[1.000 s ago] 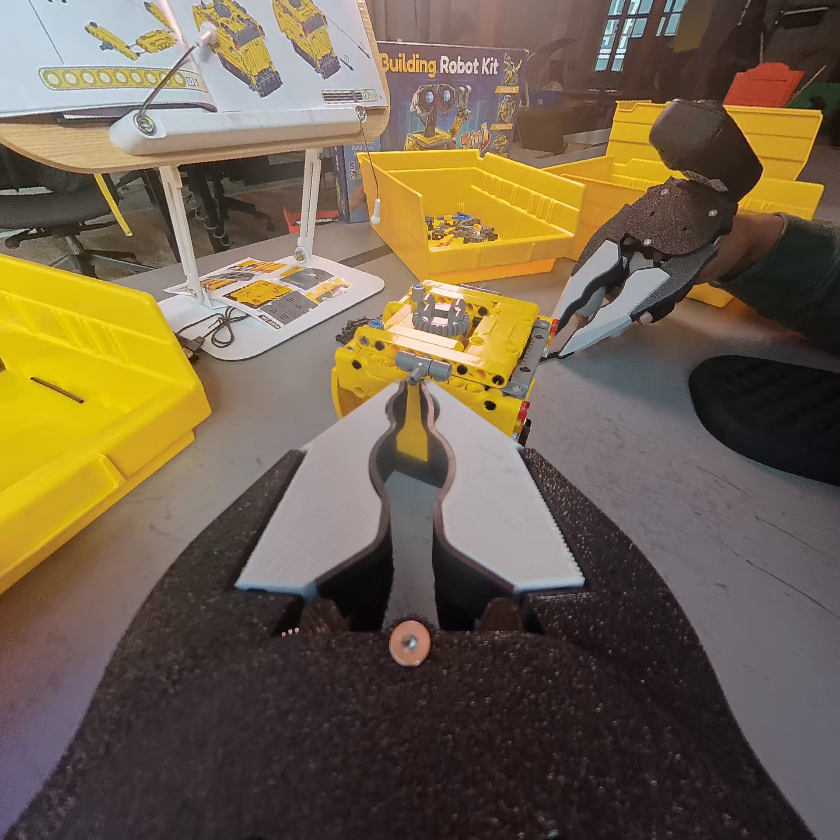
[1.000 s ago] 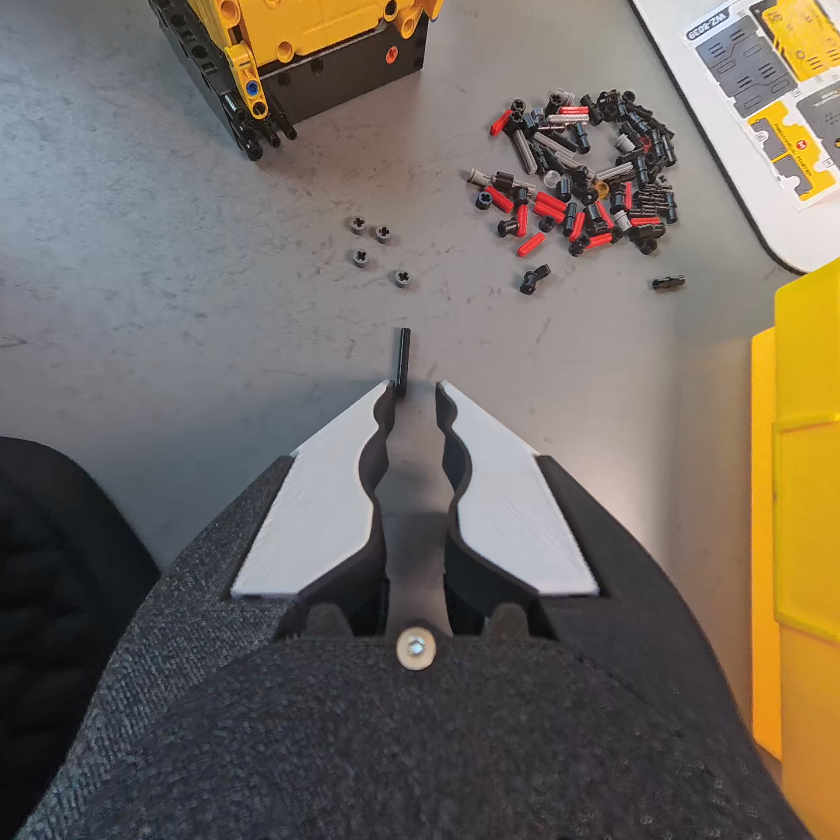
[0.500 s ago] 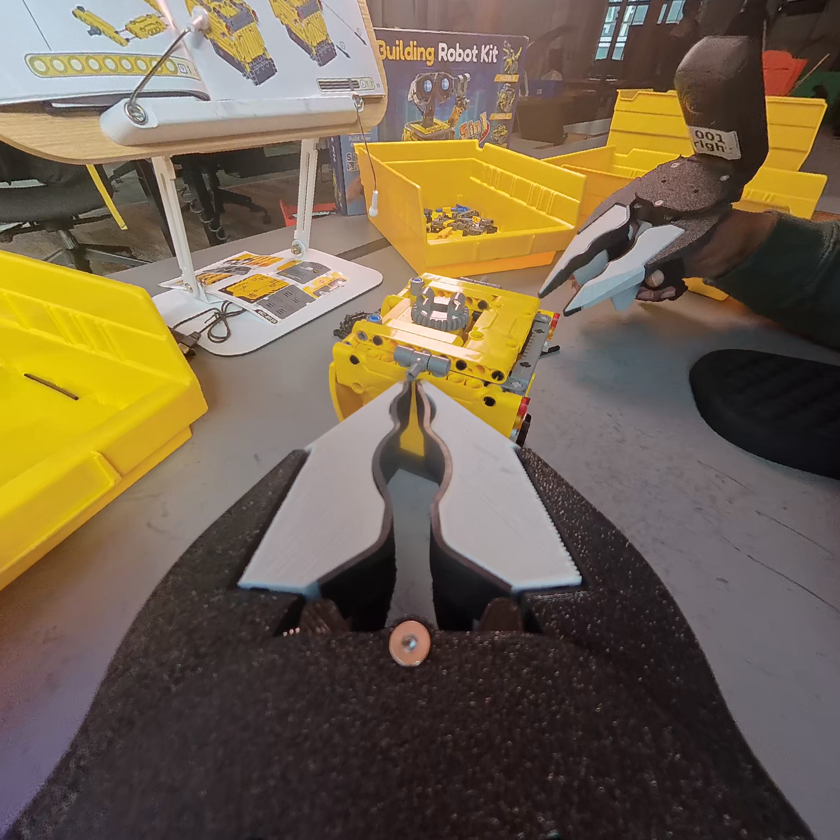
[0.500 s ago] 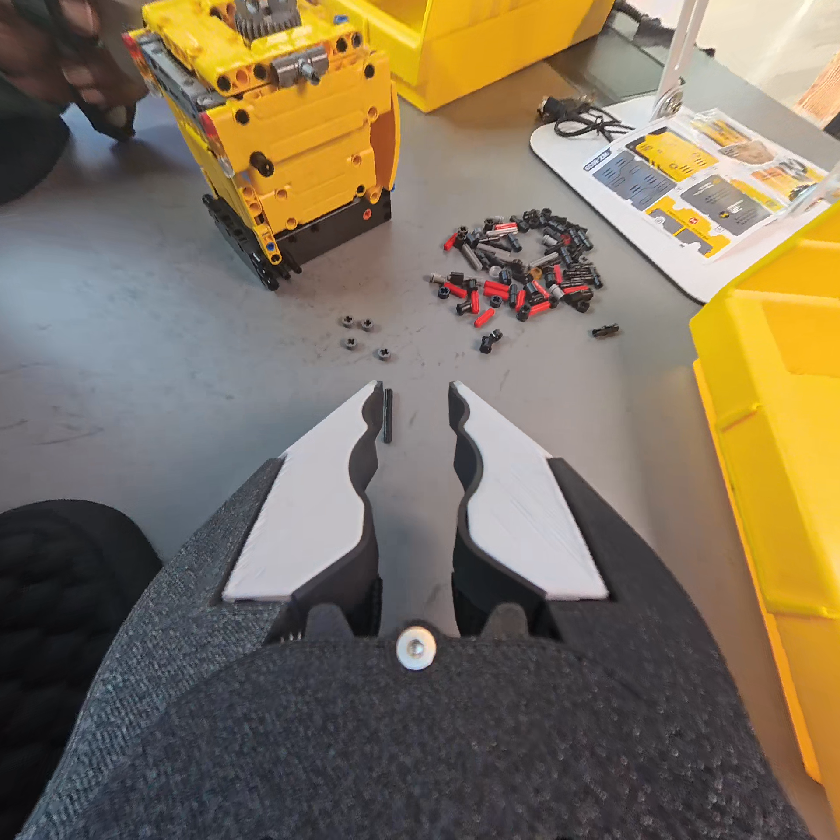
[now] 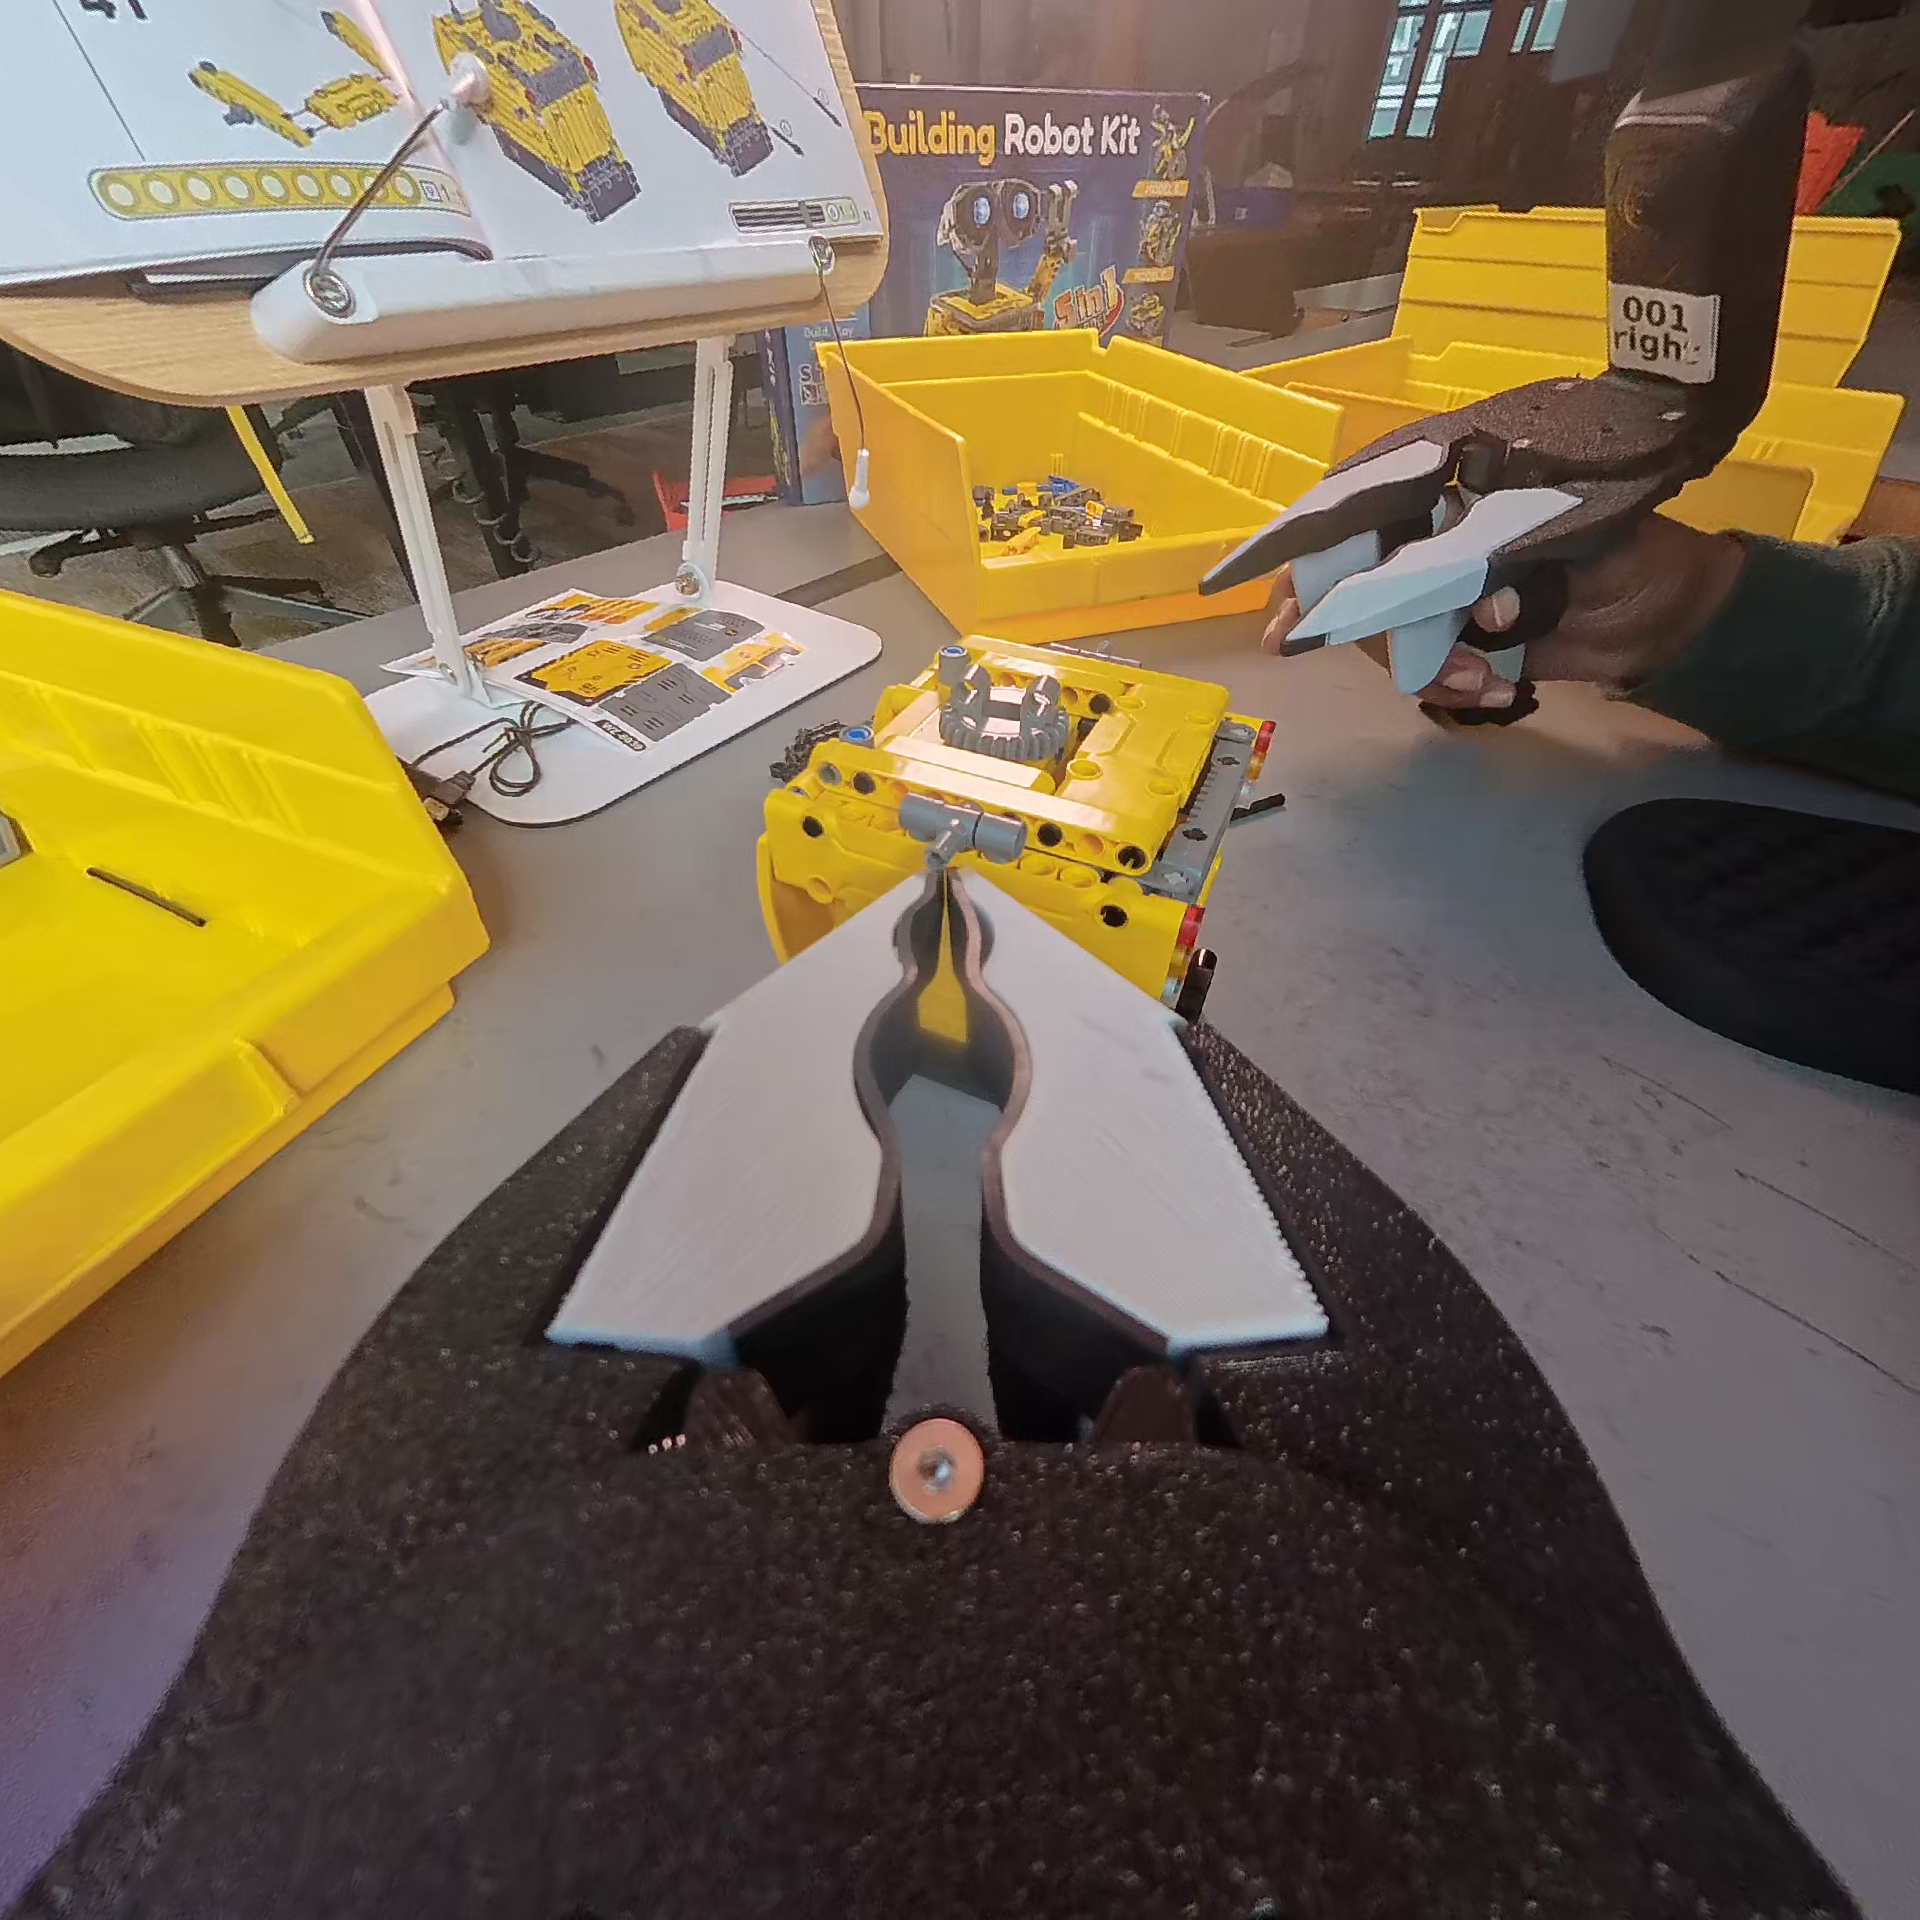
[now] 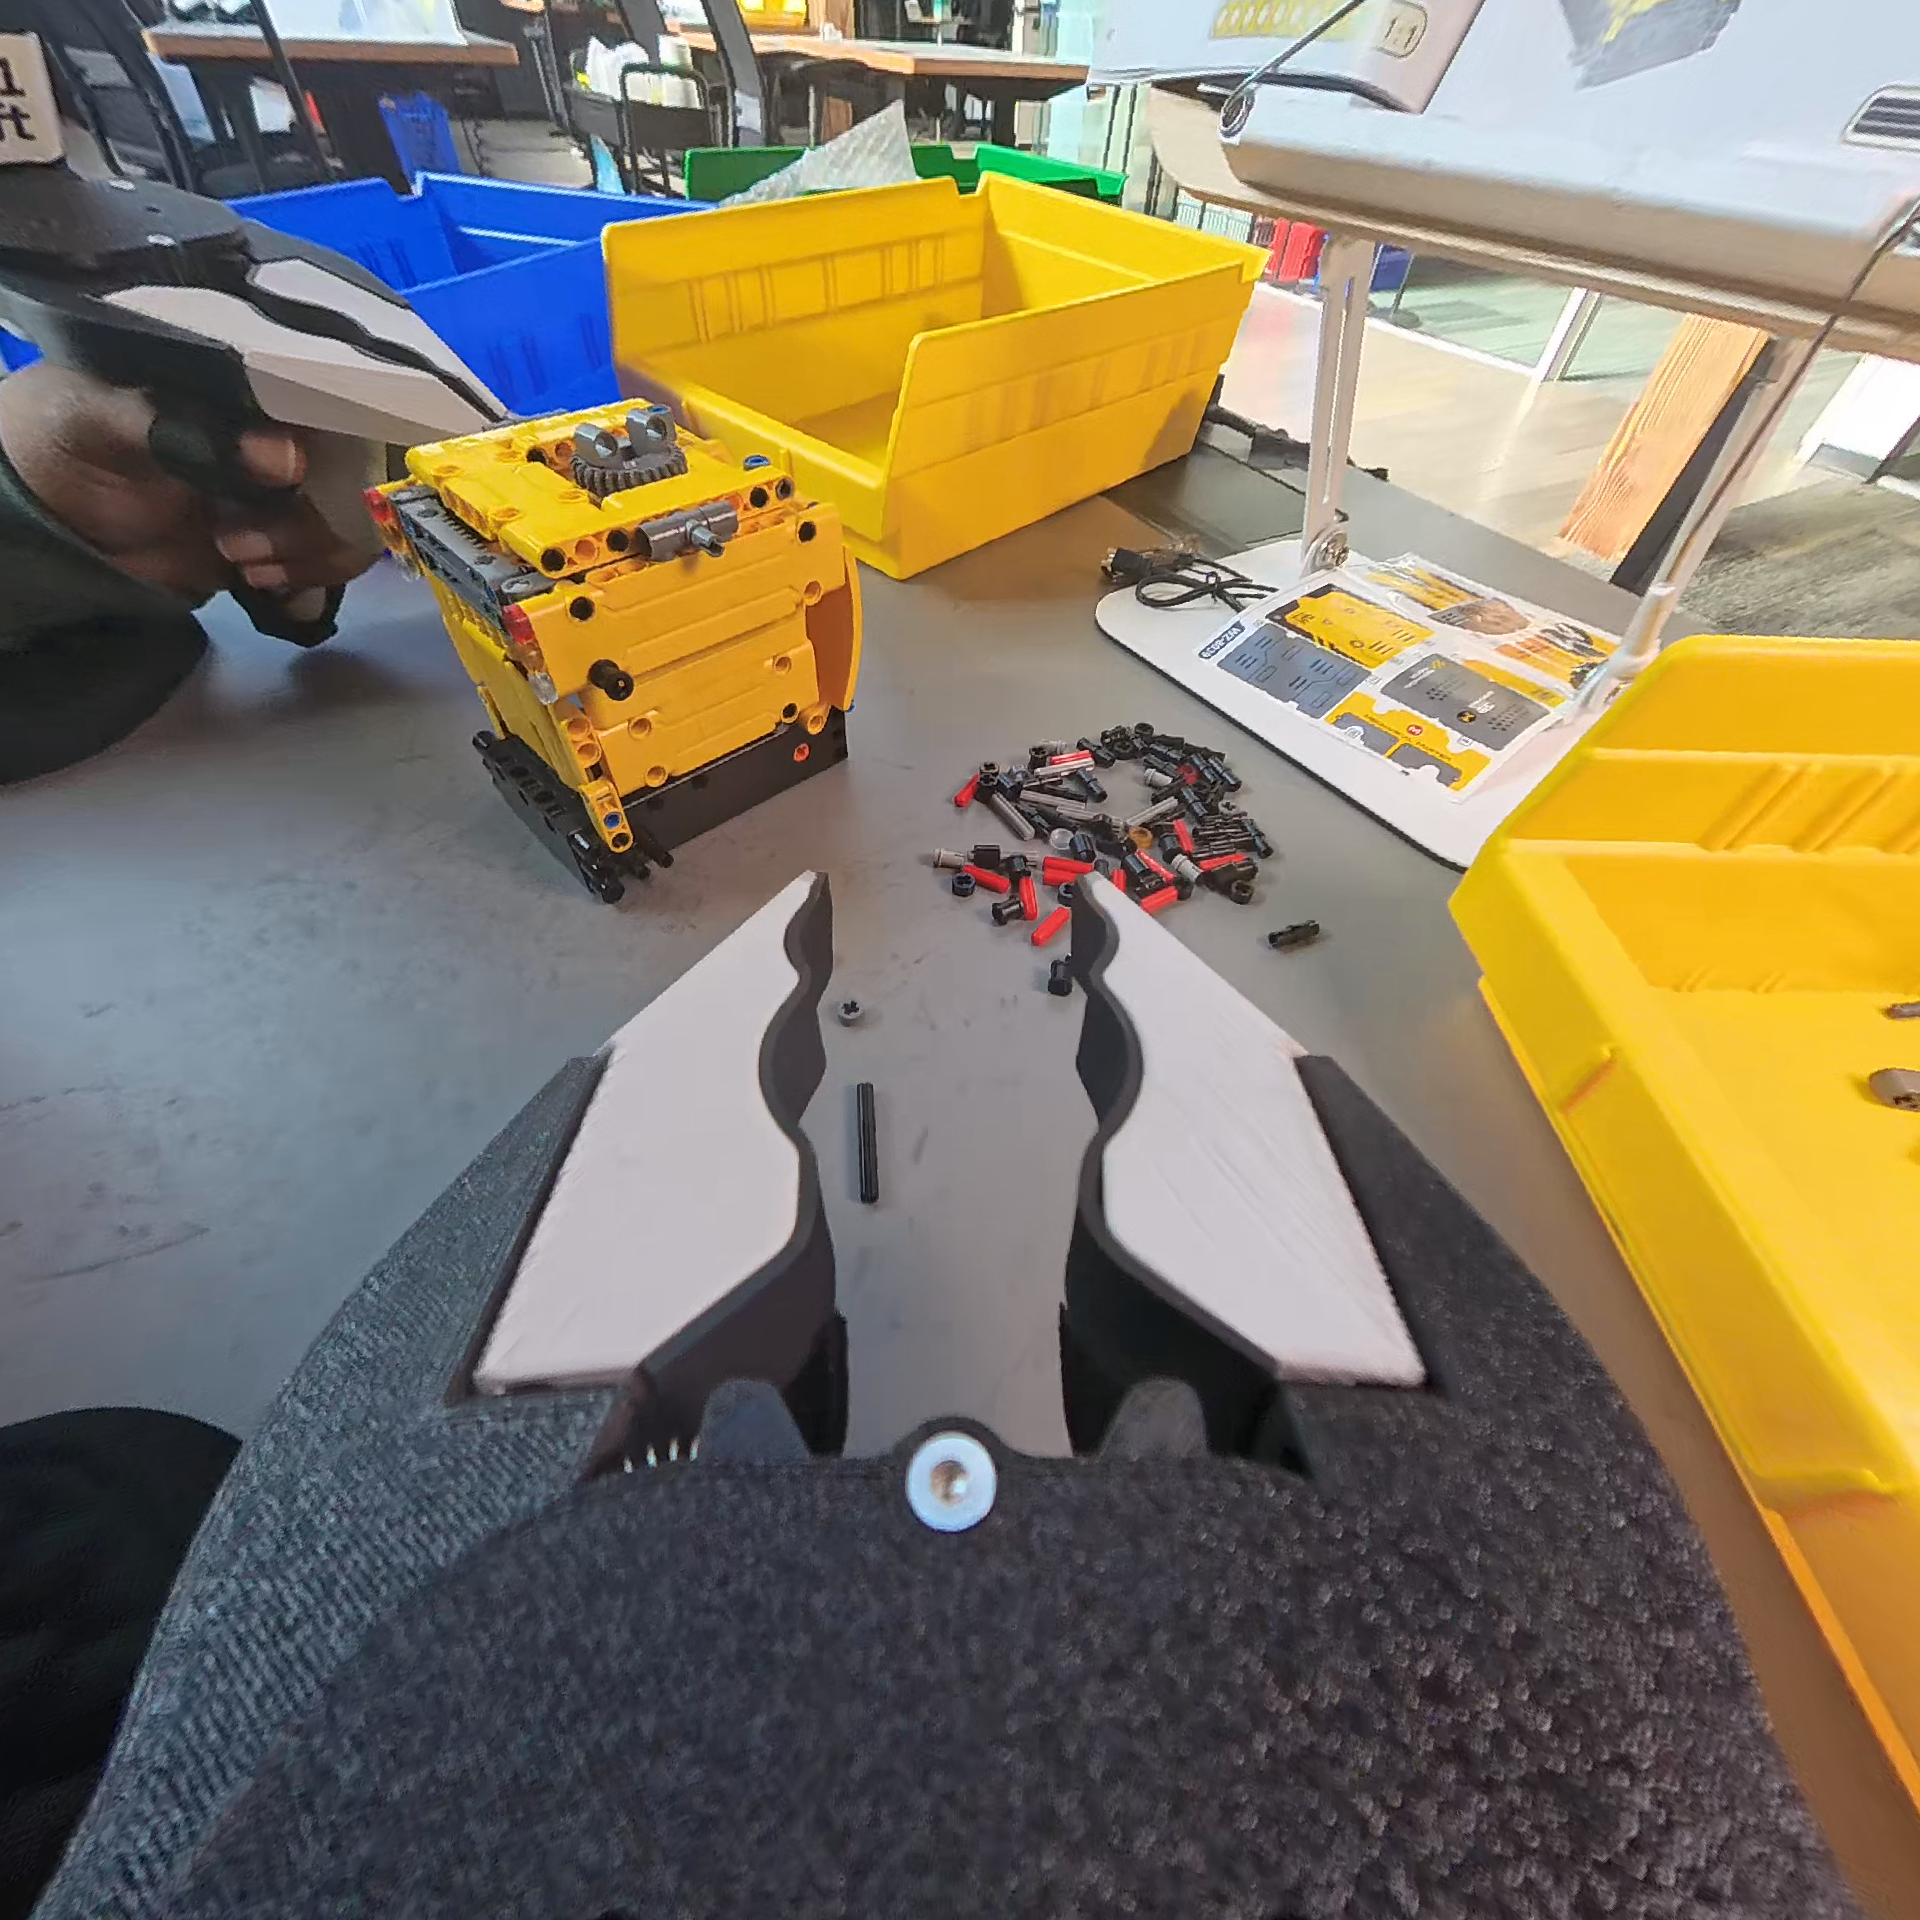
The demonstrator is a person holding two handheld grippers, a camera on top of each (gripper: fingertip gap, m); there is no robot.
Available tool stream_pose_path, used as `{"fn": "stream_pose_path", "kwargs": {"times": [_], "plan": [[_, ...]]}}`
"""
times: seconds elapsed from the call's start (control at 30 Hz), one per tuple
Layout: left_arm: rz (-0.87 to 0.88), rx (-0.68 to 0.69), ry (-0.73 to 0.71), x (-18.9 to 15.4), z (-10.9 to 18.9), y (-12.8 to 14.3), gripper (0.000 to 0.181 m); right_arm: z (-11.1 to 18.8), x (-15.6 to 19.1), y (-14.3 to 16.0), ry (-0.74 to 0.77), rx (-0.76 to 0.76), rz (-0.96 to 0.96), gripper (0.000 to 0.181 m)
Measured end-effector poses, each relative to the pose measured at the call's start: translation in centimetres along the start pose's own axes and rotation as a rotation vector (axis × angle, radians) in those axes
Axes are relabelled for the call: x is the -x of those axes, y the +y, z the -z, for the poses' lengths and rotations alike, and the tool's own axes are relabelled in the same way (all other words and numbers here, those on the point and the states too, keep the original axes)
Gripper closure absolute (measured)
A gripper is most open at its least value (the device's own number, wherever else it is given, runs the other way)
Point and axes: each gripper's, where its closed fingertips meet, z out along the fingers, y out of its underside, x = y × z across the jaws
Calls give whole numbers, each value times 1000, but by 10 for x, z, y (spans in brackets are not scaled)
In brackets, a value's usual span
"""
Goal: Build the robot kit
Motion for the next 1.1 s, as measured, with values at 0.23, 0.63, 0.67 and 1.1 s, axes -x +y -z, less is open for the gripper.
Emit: {"fn": "stream_pose_path", "kwargs": {"times": [0.23,0.63,0.67,1.1], "plan": [[-3,-5,-26,5,0,0,177,1,-5,-7,48,-48,4,136],[86,-141,-97,26,16,-22,139,4,-16,-11,119,-83,1,128],[91,-144,-105,28,16,-22,135,3,-17,-11,122,-81,2,125],[92,-136,-122,30,15,-20,129,2,-18,-8,144,-66,19,120]]}}
